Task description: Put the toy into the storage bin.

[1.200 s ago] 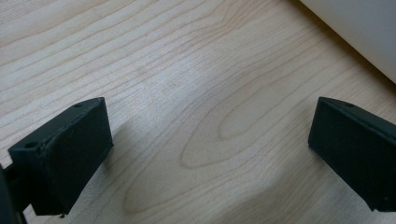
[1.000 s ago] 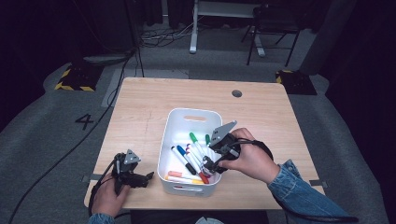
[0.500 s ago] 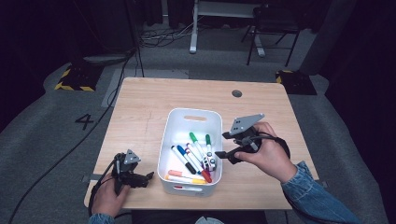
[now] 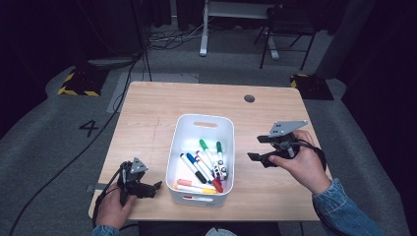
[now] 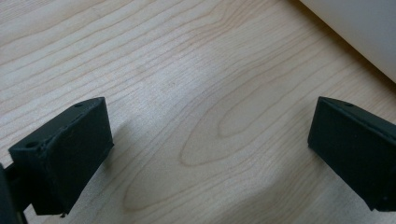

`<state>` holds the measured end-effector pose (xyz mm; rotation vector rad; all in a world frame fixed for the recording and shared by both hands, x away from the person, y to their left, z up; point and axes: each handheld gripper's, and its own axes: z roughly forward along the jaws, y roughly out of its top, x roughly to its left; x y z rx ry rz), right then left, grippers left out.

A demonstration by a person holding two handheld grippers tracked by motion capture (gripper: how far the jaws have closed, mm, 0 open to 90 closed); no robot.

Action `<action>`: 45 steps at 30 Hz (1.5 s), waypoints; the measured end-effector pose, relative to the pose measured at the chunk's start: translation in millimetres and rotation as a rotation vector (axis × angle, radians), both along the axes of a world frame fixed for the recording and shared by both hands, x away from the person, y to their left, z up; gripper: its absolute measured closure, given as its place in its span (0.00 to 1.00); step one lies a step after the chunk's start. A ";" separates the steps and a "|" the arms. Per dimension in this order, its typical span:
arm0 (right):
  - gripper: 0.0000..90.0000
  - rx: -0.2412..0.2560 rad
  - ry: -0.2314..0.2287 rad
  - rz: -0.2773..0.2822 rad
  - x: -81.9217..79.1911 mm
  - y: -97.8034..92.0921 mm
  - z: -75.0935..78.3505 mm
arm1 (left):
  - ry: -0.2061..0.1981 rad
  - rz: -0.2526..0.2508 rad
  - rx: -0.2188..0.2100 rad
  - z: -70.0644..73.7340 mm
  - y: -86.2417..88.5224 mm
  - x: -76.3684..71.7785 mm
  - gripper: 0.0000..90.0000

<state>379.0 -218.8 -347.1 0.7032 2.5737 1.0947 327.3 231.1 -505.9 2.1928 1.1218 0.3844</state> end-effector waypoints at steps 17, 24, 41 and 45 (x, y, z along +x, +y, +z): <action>0.31 0.032 0.024 -0.191 5.8 -82.3 -32.3 | 0.007 -0.040 -0.002 0.0 5.3 -0.1 0.00; 0.31 0.003 0.047 -0.249 6.7 -106.8 -51.6 | 0.001 -0.046 -0.002 -0.3 6.2 0.7 0.00; 0.28 -0.058 0.133 -0.319 3.9 -135.9 -102.9 | -0.003 -0.046 0.001 -0.2 6.4 0.9 0.00; 0.28 -0.062 0.134 -0.317 1.5 -138.9 -112.3 | -0.003 -0.046 0.002 -0.2 6.5 0.9 0.00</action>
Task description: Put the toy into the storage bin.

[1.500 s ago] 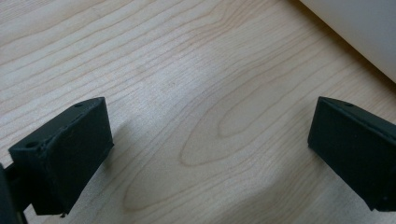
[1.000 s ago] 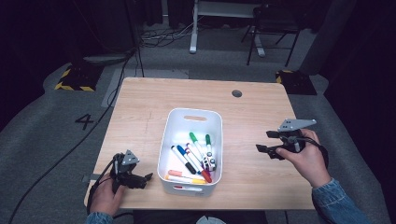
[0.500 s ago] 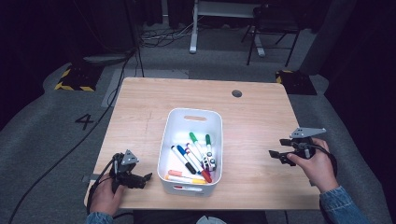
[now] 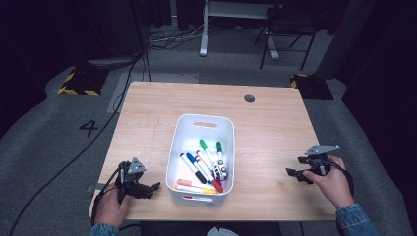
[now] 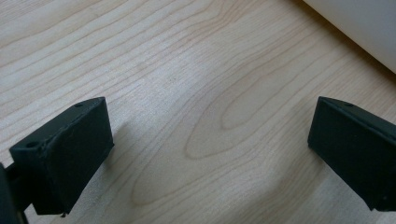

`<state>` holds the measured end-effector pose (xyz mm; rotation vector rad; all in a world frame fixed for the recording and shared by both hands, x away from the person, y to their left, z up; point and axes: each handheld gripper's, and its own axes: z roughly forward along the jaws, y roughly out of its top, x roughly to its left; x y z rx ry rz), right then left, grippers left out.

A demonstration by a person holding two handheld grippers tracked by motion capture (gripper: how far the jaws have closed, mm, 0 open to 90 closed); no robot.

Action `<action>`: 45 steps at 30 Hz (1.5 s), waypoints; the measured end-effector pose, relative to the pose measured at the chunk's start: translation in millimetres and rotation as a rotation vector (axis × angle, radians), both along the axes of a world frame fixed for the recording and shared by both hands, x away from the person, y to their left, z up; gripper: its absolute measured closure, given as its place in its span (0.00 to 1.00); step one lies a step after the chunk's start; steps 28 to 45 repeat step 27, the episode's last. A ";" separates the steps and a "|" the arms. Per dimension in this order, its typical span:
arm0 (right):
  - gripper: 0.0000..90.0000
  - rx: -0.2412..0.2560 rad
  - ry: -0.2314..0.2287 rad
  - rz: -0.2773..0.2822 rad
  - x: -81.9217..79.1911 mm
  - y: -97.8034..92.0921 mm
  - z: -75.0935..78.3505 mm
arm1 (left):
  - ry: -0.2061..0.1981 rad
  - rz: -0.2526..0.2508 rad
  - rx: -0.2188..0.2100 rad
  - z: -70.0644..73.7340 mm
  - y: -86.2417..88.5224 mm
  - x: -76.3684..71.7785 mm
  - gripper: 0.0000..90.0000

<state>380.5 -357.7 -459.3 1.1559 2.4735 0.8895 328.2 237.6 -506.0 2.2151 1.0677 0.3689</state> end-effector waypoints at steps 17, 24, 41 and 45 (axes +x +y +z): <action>0.01 0.055 -0.112 0.015 -18.1 12.9 -46.5 | 0.007 0.000 -0.005 -0.1 -0.3 -0.3 0.00; 0.00 0.050 -0.104 0.022 -17.6 14.4 -46.6 | 0.007 0.001 -0.004 -0.1 -0.4 -0.4 0.00; 0.00 0.051 -0.106 0.023 -17.4 14.4 -46.7 | 0.009 0.001 -0.004 0.1 -0.4 -0.5 0.00; 0.00 0.051 -0.106 0.023 -17.4 14.4 -46.7 | 0.009 0.001 -0.004 0.1 -0.4 -0.5 0.00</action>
